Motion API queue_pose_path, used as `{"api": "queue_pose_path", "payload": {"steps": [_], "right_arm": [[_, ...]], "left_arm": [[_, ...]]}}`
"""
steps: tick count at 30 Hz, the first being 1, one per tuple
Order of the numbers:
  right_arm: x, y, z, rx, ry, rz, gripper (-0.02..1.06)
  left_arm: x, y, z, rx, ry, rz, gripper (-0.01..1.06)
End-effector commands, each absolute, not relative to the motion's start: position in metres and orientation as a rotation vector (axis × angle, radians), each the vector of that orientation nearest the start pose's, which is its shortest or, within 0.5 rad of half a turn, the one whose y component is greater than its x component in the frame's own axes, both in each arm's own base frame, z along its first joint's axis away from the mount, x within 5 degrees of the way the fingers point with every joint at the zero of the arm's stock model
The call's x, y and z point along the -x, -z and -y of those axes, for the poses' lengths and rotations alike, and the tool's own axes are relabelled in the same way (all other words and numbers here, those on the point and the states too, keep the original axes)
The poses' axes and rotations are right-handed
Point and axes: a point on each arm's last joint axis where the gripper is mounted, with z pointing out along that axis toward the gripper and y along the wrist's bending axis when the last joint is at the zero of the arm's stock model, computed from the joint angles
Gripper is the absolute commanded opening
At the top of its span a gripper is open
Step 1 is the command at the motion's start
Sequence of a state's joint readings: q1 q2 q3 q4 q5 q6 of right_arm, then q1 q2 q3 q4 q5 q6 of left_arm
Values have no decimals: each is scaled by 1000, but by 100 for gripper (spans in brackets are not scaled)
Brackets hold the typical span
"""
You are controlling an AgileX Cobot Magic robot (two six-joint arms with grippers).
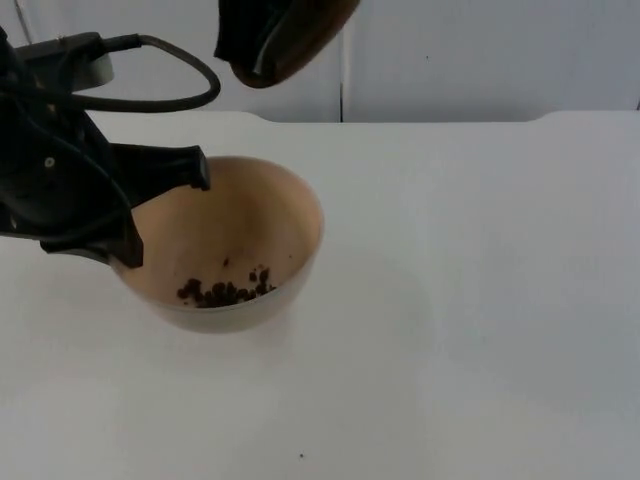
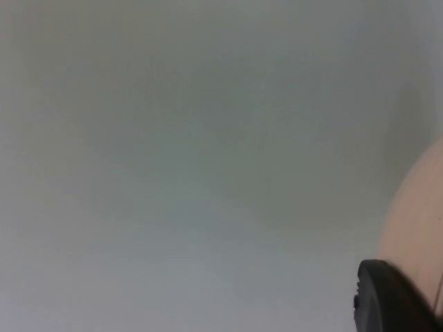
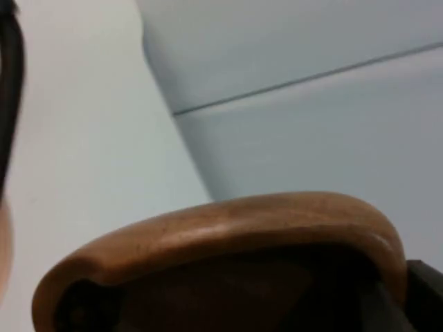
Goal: Pick up the bowl with the left hand and pour the coffee beans from the cup into the bowl with the right hand.
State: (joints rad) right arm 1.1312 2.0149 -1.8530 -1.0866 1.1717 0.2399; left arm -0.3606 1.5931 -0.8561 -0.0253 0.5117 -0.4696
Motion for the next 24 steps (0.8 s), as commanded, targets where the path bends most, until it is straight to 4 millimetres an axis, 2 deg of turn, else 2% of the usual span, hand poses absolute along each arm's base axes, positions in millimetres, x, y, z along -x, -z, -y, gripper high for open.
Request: {"api": "queue_pose_path", "payload": {"steps": [1, 16, 24], "right_arm": [[-261, -330, -354, 1149, 660, -1878, 0], [-295, -313, -322, 1071, 345, -2232, 0], [-311, -306, -306, 1033, 198, -2365, 0]], "left_arm": [[-277, -190, 106, 199, 278, -2732, 0], [-277, -190, 106, 205, 284, -2731, 0], [-277, -190, 106, 207, 287, -2728, 0]]}}
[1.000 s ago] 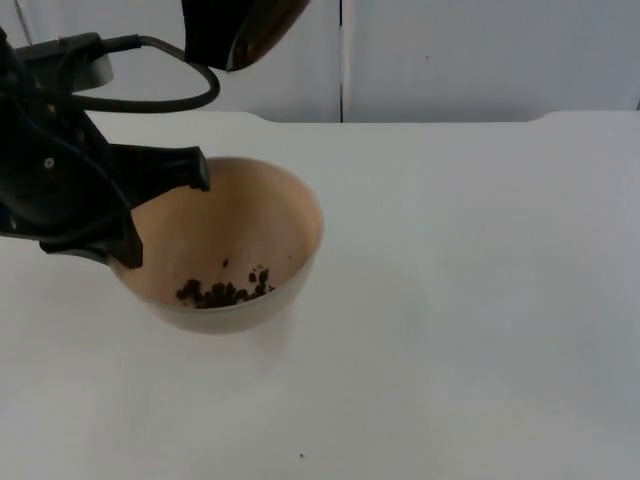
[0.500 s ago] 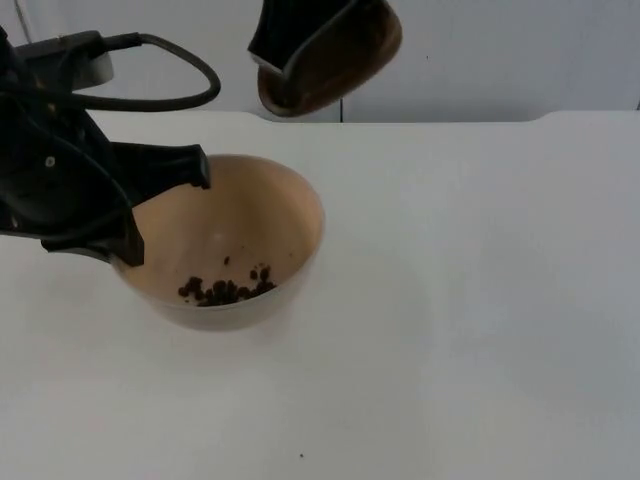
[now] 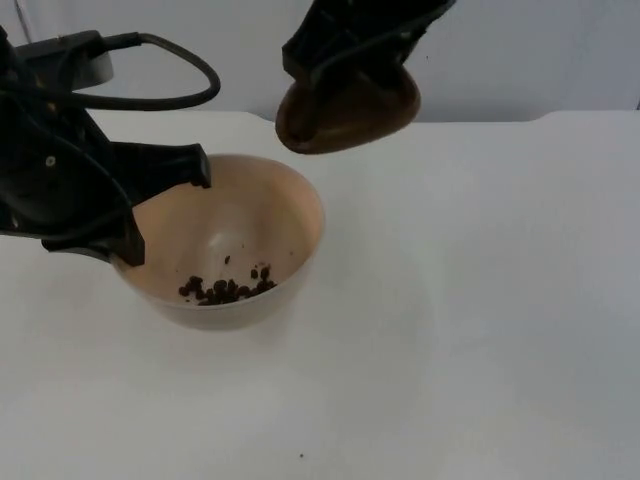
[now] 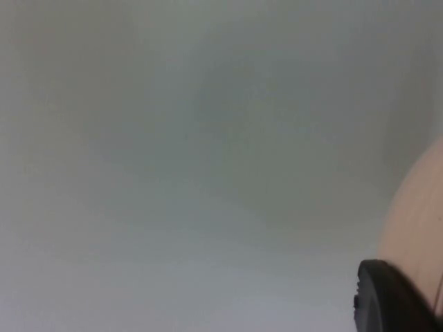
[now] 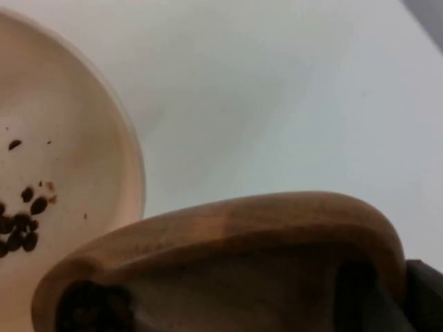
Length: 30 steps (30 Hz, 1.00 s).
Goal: Pick up the bowl with the left hand and pour the coffee beans from the cup into the bowl with the right hand.
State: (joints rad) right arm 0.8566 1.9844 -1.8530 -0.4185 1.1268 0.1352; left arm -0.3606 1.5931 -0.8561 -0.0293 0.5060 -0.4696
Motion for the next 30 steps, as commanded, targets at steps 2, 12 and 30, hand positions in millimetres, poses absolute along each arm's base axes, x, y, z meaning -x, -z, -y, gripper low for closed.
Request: {"api": "queue_pose_path", "payload": {"steps": [2, 12, 30], "right_arm": [[-318, -305, -298, 1004, 159, -2405, 0], [-355, -293, -249, 813, 114, -2552, 0], [-355, -170, -184, 654, 113, -2707, 0]], "left_arm": [[-277, -190, 106, 207, 287, -2728, 0], [-280, -179, 108, 210, 270, -2759, 0], [-287, -133, 108, 156, 158, -2874, 0]]}}
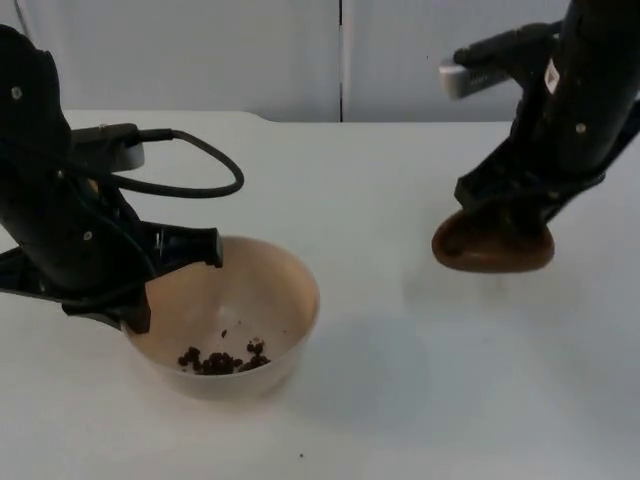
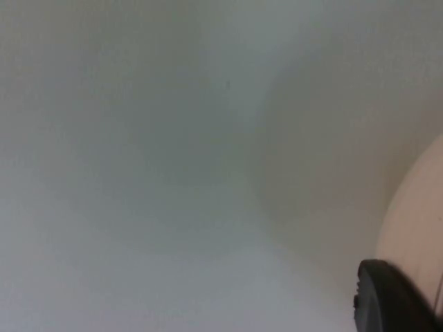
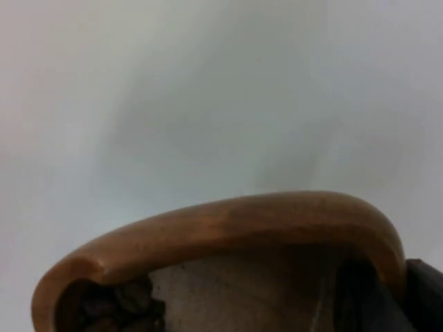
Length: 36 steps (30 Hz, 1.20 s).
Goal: Pick up the bowl with the left hand and pour the coffee beans from the cup into the bowl with the right hand.
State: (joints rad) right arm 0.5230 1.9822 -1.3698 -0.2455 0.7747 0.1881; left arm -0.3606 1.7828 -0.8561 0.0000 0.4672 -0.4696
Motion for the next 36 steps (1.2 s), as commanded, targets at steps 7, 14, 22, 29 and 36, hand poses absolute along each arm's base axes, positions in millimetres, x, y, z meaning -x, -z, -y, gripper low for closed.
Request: {"api": "queue_pose_path", "payload": {"steps": [7, 14, 22, 29, 36], "right_arm": [[-344, -148, -181, 623, 66, -2701, 0], [-344, -123, -177, 596, 131, -2747, 0], [-346, -99, -179, 600, 123, -2772, 0], [-346, -91, -180, 611, 127, -2779, 0], [-347, -91, -179, 637, 146, -2769, 0]], "left_arm": [[-287, -133, 108, 155, 157, -2876, 0], [-287, -133, 108, 155, 158, -2873, 0], [-288, -133, 107, 111, 132, -2868, 0], [-289, -133, 105, 60, 102, -2860, 0], [-289, -125, 105, 48, 84, -2879, 0]]}}
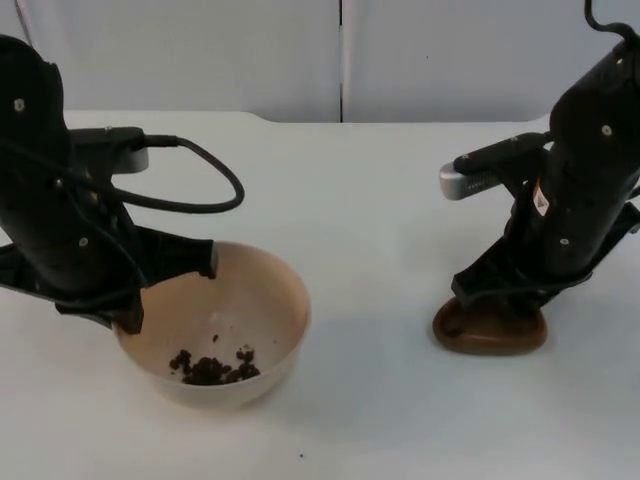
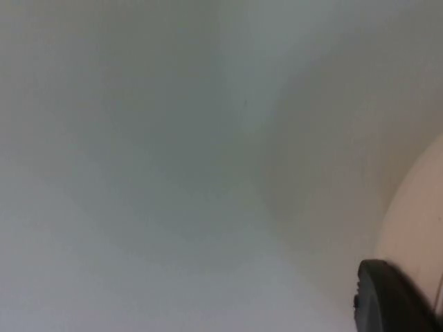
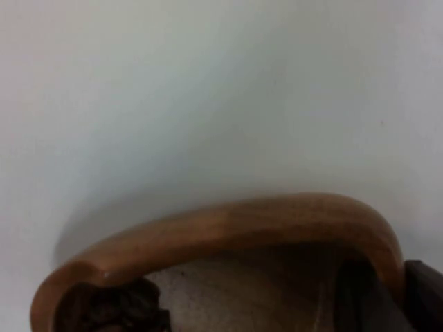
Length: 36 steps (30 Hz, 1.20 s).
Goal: Pick up the bowl with the left hand and pour the coffee beans from the cup into the bowl with the right hand.
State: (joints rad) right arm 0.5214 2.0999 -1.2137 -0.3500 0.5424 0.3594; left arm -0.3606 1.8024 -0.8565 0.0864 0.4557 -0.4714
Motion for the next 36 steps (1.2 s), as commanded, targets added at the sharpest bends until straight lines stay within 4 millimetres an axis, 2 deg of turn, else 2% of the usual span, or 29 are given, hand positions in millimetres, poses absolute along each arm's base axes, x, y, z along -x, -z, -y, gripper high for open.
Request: {"api": "queue_pose_path", "payload": {"steps": [1, 7, 10, 12, 14, 15, 16, 19, 21, 22, 25, 26, 28, 31, 35, 36], "right_arm": [[-347, -91, -179, 637, 146, -2769, 0], [-347, -92, -179, 637, 143, -2765, 0], [-347, -92, -179, 637, 143, -2765, 0], [-347, -92, -179, 626, 142, -2768, 1], [-347, -92, -179, 626, 142, -2768, 6], [-347, -92, -179, 626, 142, -2768, 6], [-347, -92, -179, 626, 140, -2766, 10], [-347, -92, -179, 626, 140, -2766, 27], [-348, -92, -180, 625, 137, -2763, 40], [-348, -92, -180, 625, 137, -2763, 40], [-349, -93, -181, 616, 118, -2746, 63], [-349, -93, -181, 616, 118, -2746, 63], [-349, -93, -182, 616, 111, -2739, 71], [-350, -98, -182, 612, 104, -2727, 73], [-350, -122, -182, 592, 81, -2675, 73], [-350, -122, -182, 592, 81, -2675, 73]], "left_arm": [[-289, -124, 105, 46, 80, -2882, 0], [-290, -123, 104, 28, 68, -2882, 0], [-290, -123, 104, 28, 68, -2882, 6], [-290, -123, 104, 28, 68, -2882, 18], [-290, -124, 105, 28, 71, -2878, 33], [-290, -124, 105, 28, 71, -2878, 33], [-290, -124, 105, 24, 73, -2872, 42], [-291, -124, 105, 34, 79, -2869, 61], [-291, -124, 105, 34, 79, -2869, 68], [-291, -124, 105, 34, 79, -2869, 68], [-291, -124, 105, 35, 81, -2867, 69], [-291, -124, 105, 35, 81, -2867, 69], [-291, -128, 105, 37, 90, -2852, 69], [-291, -135, 105, 32, 97, -2832, 69], [-290, -154, 104, 26, 124, -2769, 69], [-290, -154, 104, 26, 124, -2769, 69]]}}
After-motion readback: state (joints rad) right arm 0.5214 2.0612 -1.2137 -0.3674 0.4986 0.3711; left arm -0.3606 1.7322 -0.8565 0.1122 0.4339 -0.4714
